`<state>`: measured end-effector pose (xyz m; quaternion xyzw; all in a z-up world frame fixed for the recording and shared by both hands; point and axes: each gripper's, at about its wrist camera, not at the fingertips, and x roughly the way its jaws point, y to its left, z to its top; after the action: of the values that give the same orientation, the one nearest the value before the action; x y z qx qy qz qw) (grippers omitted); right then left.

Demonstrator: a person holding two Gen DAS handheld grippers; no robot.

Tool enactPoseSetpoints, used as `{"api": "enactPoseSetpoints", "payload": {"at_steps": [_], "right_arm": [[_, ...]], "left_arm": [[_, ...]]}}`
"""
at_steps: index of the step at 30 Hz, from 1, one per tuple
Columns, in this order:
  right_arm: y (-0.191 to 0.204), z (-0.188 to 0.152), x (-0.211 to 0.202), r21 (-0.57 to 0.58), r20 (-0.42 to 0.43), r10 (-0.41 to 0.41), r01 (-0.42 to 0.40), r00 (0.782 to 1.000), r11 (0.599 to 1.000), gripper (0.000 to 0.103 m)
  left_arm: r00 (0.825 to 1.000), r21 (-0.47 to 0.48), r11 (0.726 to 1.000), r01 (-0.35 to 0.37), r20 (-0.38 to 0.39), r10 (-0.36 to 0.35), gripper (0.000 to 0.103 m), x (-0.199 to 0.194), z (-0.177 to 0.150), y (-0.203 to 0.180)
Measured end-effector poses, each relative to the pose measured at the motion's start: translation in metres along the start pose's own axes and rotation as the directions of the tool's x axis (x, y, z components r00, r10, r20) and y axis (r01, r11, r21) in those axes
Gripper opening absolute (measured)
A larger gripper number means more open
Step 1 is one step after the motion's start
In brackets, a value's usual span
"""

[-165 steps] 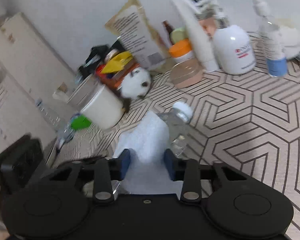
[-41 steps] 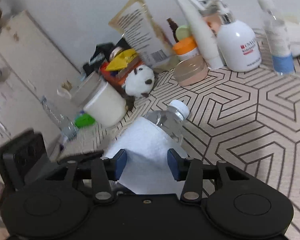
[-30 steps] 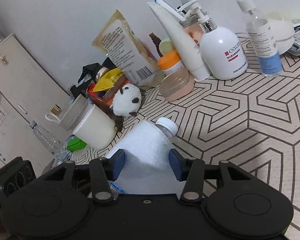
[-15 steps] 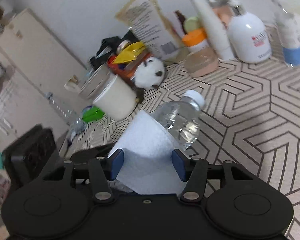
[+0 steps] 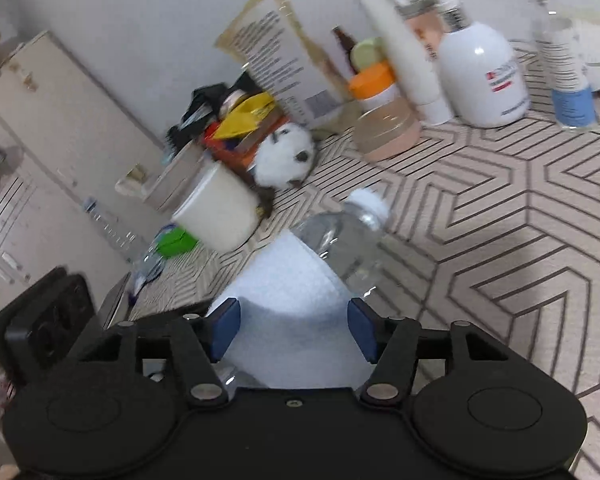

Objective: Clean container
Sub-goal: 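Hold the bottle with the left gripper while right gripper wipes its body, then slide the wipe along the bottle toward its cap with the right gripper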

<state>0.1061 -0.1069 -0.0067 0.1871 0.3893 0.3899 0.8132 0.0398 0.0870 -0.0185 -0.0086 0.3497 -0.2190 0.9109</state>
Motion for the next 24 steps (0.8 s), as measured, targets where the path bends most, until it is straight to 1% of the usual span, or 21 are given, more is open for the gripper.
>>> {"api": "enactPoseSetpoints", "payload": {"at_steps": [3, 6, 9, 11, 13, 15, 19, 21, 23, 24], "right_arm": [[-0.003, 0.001, -0.004, 0.023, 0.05, -0.059, 0.058, 0.997, 0.998, 0.066], [0.002, 0.001, -0.006, -0.009, 0.07, -0.109, 0.11, 0.992, 0.994, 0.066], [0.002, 0.001, -0.006, -0.015, 0.069, -0.115, 0.116, 0.991, 0.993, 0.065], [0.004, 0.001, -0.008, -0.03, 0.047, -0.103, 0.104, 0.994, 0.994, 0.066], [0.007, 0.0, -0.008, -0.051, 0.002, -0.07, 0.07, 0.998, 0.996, 0.065], [0.015, -0.001, -0.009, -0.09, -0.005, -0.071, 0.07, 0.997, 0.993, 0.065], [0.026, -0.004, -0.009, -0.137, -0.053, -0.025, 0.018, 0.998, 0.99, 0.064], [0.032, -0.007, -0.006, -0.155, -0.083, 0.006, -0.019, 0.997, 0.988, 0.062], [0.036, -0.008, -0.007, -0.178, -0.077, -0.005, -0.009, 0.997, 0.984, 0.06], [0.039, -0.009, -0.007, -0.19, -0.074, -0.01, -0.004, 0.997, 0.982, 0.058]], "left_arm": [[1.0, -0.003, 1.0, 0.002, -0.002, -0.002, 0.076, 0.0, 0.001, 0.001], [1.0, -0.005, 1.0, 0.002, -0.004, -0.002, 0.076, 0.0, 0.001, 0.001], [1.0, -0.005, 1.0, 0.002, -0.004, -0.002, 0.076, 0.001, 0.001, 0.001], [1.0, -0.011, 1.0, 0.0, -0.005, 0.0, 0.076, 0.0, 0.001, 0.0], [1.0, -0.013, 1.0, -0.001, -0.005, 0.001, 0.076, 0.0, 0.001, 0.0], [1.0, -0.012, 1.0, -0.001, -0.005, 0.001, 0.076, 0.0, 0.001, 0.0], [1.0, -0.012, 1.0, -0.004, -0.004, 0.004, 0.076, 0.0, 0.001, -0.001], [1.0, -0.014, 1.0, -0.003, -0.004, 0.003, 0.076, 0.0, 0.001, 0.0], [1.0, -0.017, 1.0, -0.002, -0.004, 0.002, 0.076, 0.0, 0.002, 0.0], [1.0, -0.017, 1.0, -0.002, -0.004, 0.002, 0.076, 0.0, 0.002, 0.001]]}}
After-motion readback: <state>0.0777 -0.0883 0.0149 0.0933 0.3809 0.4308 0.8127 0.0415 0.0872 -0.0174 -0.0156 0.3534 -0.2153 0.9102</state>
